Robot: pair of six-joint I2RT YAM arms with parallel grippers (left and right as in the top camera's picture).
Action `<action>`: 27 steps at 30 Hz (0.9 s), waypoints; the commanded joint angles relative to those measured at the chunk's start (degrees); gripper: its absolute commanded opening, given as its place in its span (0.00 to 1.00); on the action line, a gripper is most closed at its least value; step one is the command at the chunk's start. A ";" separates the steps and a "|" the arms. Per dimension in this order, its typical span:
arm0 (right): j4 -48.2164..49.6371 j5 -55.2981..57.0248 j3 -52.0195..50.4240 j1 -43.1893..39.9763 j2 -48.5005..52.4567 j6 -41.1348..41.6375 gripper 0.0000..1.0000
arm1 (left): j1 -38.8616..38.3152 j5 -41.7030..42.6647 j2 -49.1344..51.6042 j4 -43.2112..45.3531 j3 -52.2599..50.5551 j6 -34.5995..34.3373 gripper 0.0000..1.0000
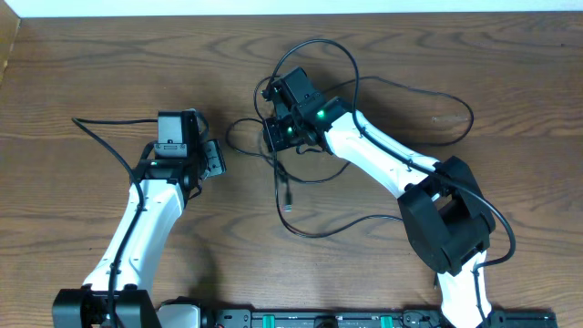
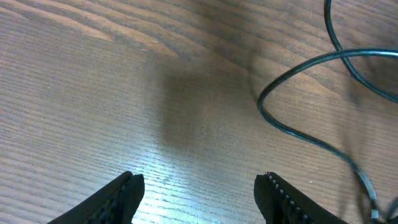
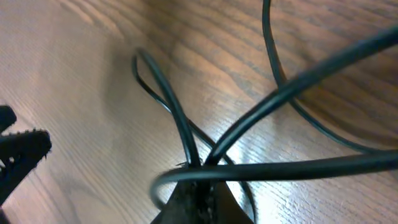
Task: Untangle cables
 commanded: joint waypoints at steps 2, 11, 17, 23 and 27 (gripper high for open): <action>-0.66 -1.75 -0.20 0.26 -0.17 0.24 0.01 | 0.22 -0.50 -0.42 -0.81 0.50 -0.70 0.63; -5.16 -15.19 -0.17 -4.79 -9.14 -3.04 0.01 | 0.22 -0.48 -0.42 -1.84 0.50 -0.72 0.62; -7.32 -20.06 -0.17 -8.26 -18.43 -6.29 0.01 | 0.22 2.45 -0.42 -1.25 0.50 -0.66 0.62; -7.61 -20.85 -0.17 -10.69 -25.77 -9.31 0.01 | 0.22 21.35 -0.55 5.29 0.52 6.32 0.65; -9.31 -20.63 -0.17 -12.11 -27.85 -10.34 0.01 | 0.22 33.35 -1.11 13.66 0.52 6.25 0.69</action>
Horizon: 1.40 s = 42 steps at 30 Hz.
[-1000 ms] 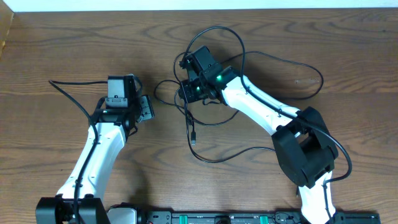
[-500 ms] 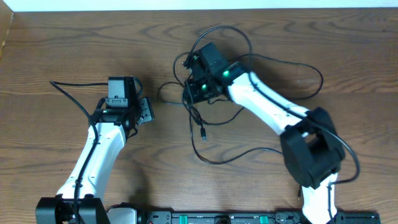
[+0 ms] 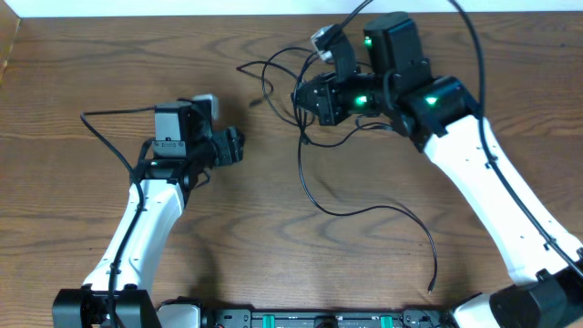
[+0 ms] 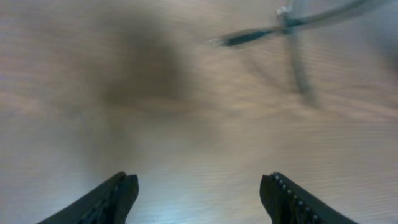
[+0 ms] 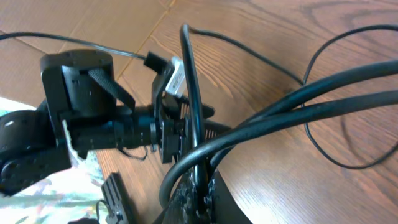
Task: Untangle cables
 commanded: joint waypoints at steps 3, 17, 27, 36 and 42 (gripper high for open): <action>-2.91 -1.49 0.13 -2.01 -1.14 -2.62 0.01 | 0.22 16.83 -2.12 8.72 0.52 1.84 0.70; -4.85 -1.49 0.11 -0.96 -1.11 -4.57 0.01 | 0.20 21.24 -5.77 20.17 0.52 4.42 0.79; -5.51 -1.99 0.11 0.26 -1.11 -5.16 0.01 | 0.15 31.61 -5.77 26.95 0.52 10.80 0.79; -5.97 -3.67 0.11 3.69 -1.11 -7.17 0.01 | 0.15 31.39 -5.77 27.52 0.52 12.83 0.79; -5.95 -3.65 0.11 4.26 -1.11 -7.30 0.01 | 0.15 31.39 -5.77 27.47 0.52 12.81 0.08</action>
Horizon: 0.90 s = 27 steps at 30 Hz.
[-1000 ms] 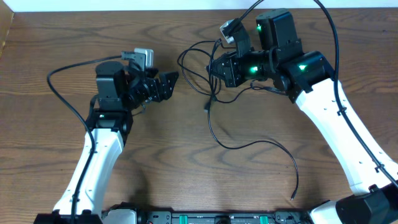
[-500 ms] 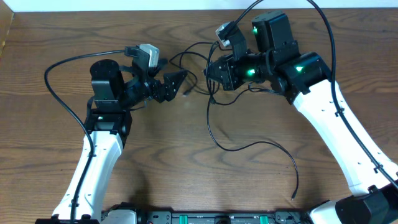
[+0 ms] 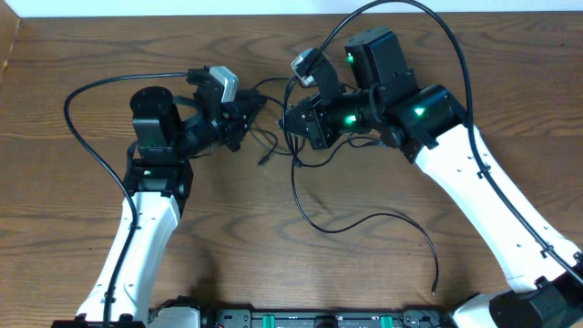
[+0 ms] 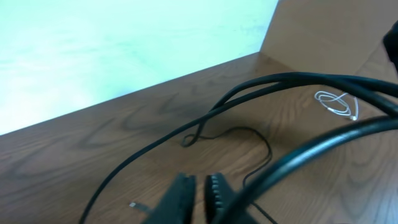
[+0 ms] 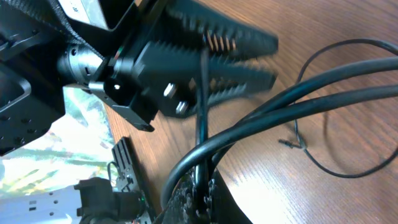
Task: Untangle cables
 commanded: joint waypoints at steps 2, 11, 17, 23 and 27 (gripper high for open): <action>-0.04 -0.90 0.13 0.22 -0.31 -1.57 0.01 | 0.13 0.98 -0.33 0.22 0.52 0.96 0.07; -2.51 4.02 0.13 0.22 -0.31 -1.57 0.15 | 0.20 -15.45 -0.37 0.22 0.52 -10.91 0.07; -5.38 11.89 0.13 0.22 -0.31 -1.55 0.31 | 0.20 -18.82 -2.43 0.90 0.52 -14.05 0.08; -6.10 15.04 0.13 0.22 -0.11 -1.55 0.57 | 0.20 -19.65 -8.09 1.05 0.52 -14.10 0.07; -6.67 16.85 0.11 0.22 0.17 -1.55 0.67 | 0.20 -21.22 -10.93 1.05 0.52 -14.12 0.08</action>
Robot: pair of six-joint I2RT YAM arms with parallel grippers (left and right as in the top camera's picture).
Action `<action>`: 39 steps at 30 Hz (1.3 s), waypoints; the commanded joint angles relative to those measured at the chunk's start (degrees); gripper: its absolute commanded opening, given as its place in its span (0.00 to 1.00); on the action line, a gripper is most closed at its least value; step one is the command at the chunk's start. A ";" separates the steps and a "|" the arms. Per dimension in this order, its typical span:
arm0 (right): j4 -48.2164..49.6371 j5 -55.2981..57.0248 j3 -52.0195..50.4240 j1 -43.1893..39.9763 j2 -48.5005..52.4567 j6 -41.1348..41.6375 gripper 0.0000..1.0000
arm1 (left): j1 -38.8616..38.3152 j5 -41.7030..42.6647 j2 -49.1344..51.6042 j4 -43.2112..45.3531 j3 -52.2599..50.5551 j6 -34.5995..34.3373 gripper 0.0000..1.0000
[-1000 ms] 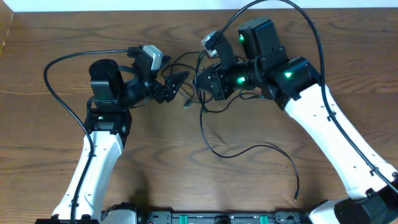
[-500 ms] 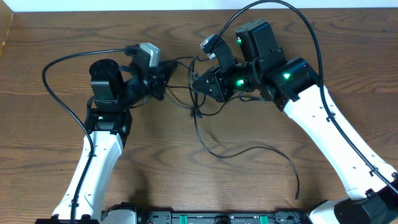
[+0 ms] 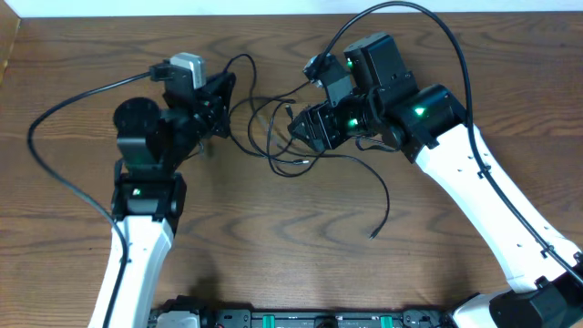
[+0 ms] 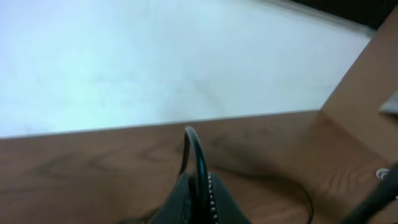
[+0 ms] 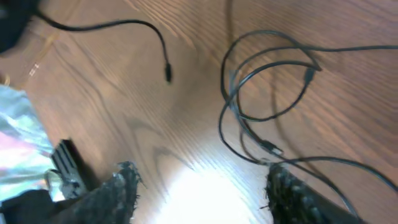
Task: Untangle cables
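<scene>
Thin black cables (image 3: 273, 137) lie in loose overlapping loops on the wooden table (image 3: 73, 228) between my two arms; one free end (image 3: 373, 235) trails toward the front. My left gripper (image 3: 219, 98) is raised and shut on one strand, which rises as a black loop (image 4: 194, 149) from between its fingers (image 4: 198, 186). My right gripper (image 3: 305, 128) is open just right of the tangle, with nothing between its fingers. In the right wrist view the cable loops (image 5: 267, 93) and a plug end (image 5: 168, 74) lie on the wood beyond the open gripper (image 5: 202, 196).
The left arm's own thick cable (image 3: 55, 118) arcs out to the left. The right arm's own cable (image 3: 410, 9) arches over the table's far edge. A pale wall (image 4: 155, 62) fills the upper part of the left wrist view.
My right gripper has opened and let go of the cable bundle. My left gripper, still shut on a strand, is further left. The loops lie more spread out, and the free end is nearer the middle.
First my right gripper was shut on the bundle low over the table and the left stood open beside it. Then the right held the bundle lifted at the back. The left then shut on a strand next to it. Now only the left holds.
</scene>
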 commanded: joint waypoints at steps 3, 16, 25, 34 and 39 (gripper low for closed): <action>-0.94 4.57 0.09 0.20 0.72 -0.22 0.70 | 0.28 -4.33 -3.93 0.15 0.52 -0.72 0.07; 1.11 4.11 0.07 0.35 6.62 -2.54 0.85 | 5.46 -7.54 -9.99 -0.76 0.52 -1.38 0.07; 15.52 -2.95 0.07 3.21 12.76 -14.60 0.96 | 5.53 -6.69 -13.51 -0.94 0.52 -1.38 0.07; 26.60 -7.43 0.07 7.43 19.80 -14.62 0.99 | 5.53 -6.69 -15.04 -0.98 0.52 -1.38 0.07; 28.06 -8.22 0.07 9.64 23.37 -14.60 0.67 | 5.53 -6.71 -15.06 -1.16 0.52 -1.38 0.08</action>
